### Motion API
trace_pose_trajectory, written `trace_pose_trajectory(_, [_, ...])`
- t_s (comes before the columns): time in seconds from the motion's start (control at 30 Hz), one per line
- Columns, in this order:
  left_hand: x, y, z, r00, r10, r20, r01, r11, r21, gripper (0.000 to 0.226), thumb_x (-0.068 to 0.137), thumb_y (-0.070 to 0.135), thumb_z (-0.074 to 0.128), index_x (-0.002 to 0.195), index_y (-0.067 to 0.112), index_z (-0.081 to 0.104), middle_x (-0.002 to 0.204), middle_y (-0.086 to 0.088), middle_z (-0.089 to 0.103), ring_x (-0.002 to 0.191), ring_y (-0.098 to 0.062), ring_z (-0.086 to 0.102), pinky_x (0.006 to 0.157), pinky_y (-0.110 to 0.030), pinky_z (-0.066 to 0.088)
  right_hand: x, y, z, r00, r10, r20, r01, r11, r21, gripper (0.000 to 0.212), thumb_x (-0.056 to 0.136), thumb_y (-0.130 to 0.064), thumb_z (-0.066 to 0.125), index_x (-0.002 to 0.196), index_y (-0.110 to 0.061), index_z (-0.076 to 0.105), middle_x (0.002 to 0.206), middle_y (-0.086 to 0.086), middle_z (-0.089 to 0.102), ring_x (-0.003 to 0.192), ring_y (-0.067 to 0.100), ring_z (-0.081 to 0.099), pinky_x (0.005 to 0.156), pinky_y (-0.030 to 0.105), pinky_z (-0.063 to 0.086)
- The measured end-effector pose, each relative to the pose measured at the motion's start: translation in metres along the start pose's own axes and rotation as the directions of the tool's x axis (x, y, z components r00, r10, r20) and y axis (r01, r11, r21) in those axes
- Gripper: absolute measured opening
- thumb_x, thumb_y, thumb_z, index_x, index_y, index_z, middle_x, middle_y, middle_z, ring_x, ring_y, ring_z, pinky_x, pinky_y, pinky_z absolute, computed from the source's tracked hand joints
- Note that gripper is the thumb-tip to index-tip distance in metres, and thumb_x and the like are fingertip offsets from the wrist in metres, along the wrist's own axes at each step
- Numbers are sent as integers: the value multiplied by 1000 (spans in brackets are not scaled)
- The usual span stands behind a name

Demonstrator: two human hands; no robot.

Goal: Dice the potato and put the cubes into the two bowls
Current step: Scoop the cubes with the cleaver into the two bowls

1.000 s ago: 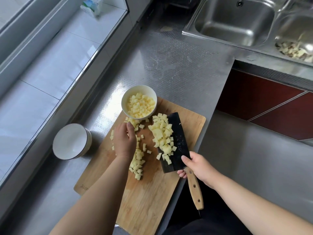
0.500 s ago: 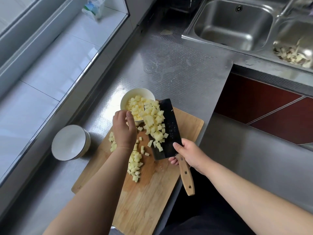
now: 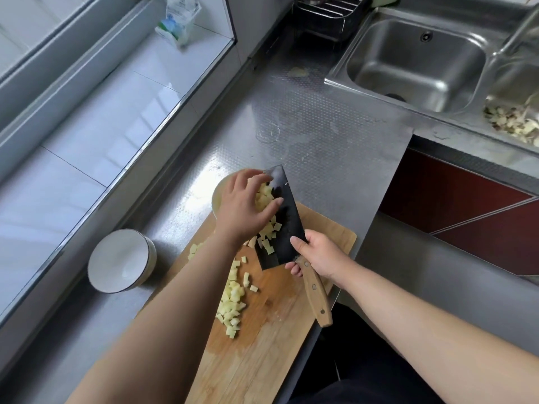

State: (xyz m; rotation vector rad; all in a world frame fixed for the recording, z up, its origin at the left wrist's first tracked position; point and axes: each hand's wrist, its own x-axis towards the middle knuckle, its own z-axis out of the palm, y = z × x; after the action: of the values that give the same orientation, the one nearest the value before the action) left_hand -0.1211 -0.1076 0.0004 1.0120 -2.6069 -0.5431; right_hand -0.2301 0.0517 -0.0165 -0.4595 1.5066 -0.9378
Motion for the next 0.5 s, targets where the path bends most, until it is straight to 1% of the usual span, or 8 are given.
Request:
trace_pose_trajectory(0.03, [9, -1, 0, 999, 8, 33, -9, 999, 37, 46, 87, 55, 58, 124, 28, 57, 133, 4, 48, 126, -16, 36, 97, -29, 27, 4, -4, 0, 1000, 7, 2, -7, 1000, 1, 45, 102, -27, 46, 135, 3, 40, 84, 23, 69, 58, 17, 66, 56, 28, 55])
trace_pose_trajectory(0.07, [15, -3, 0, 998, 13, 60, -17, 998, 62, 43, 87, 54, 58, 124, 30, 57, 133, 5, 47, 126, -17, 36, 93, -28, 28, 5, -6, 0, 1000, 9, 3, -9, 1000, 7, 43, 102, -26, 45, 133, 4, 41, 83, 23, 68, 57, 17, 65, 55, 27, 54])
trace_pose_trajectory(0.17, [28, -11, 3, 995, 26, 99, -34, 996, 87, 36, 88, 49, 60, 120, 32, 60, 133, 4, 46, 124, -19, 37, 87, -27, 32, 13, -15, -1, 1000, 18, 8, -18, 1000, -4, 35, 103, -23, 45, 118, 8, 48, 80, 23, 66, 56, 19, 62, 54, 27, 54])
trace_pose_trajectory(0.23, [32, -16, 6, 993, 14, 118, -24, 996, 81, 34, 89, 45, 60, 120, 32, 60, 132, 4, 46, 123, -19, 37, 86, -27, 34, 18, -18, -2, 1000, 22, 9, -22, 999, -25, 32, 103, -23, 45, 113, 7, 51, 80, 23, 67, 56, 19, 63, 55, 29, 54])
trace_pose_trajectory(0.33, [37, -24, 9, 989, -50, 137, 44, 998, 43, 31, 89, 40, 60, 118, 31, 61, 128, 3, 47, 120, -18, 38, 90, -31, 40, 24, -19, -4, 1000, 25, 11, -25, 998, -62, 26, 103, -24, 46, 105, 0, 54, 77, 18, 68, 56, 15, 65, 58, 32, 56])
trace_pose_trajectory(0.4, [37, -30, 12, 988, -90, 124, 89, 996, 10, 24, 89, 37, 60, 112, 29, 63, 124, 3, 48, 116, -17, 39, 88, -36, 44, 27, -20, -6, 1000, 24, 14, -23, 997, -67, 21, 103, -23, 46, 98, -5, 54, 74, 17, 67, 56, 16, 66, 58, 33, 56])
trace_pose_trajectory(0.5, [35, -37, 15, 986, -144, 86, 149, 987, -64, 17, 90, 34, 60, 105, 26, 65, 115, 6, 48, 112, -14, 39, 87, -29, 37, 30, -20, -8, 1000, 23, 13, -22, 996, -82, 19, 102, -23, 46, 92, -9, 53, 71, 15, 67, 57, 18, 66, 58, 33, 56])
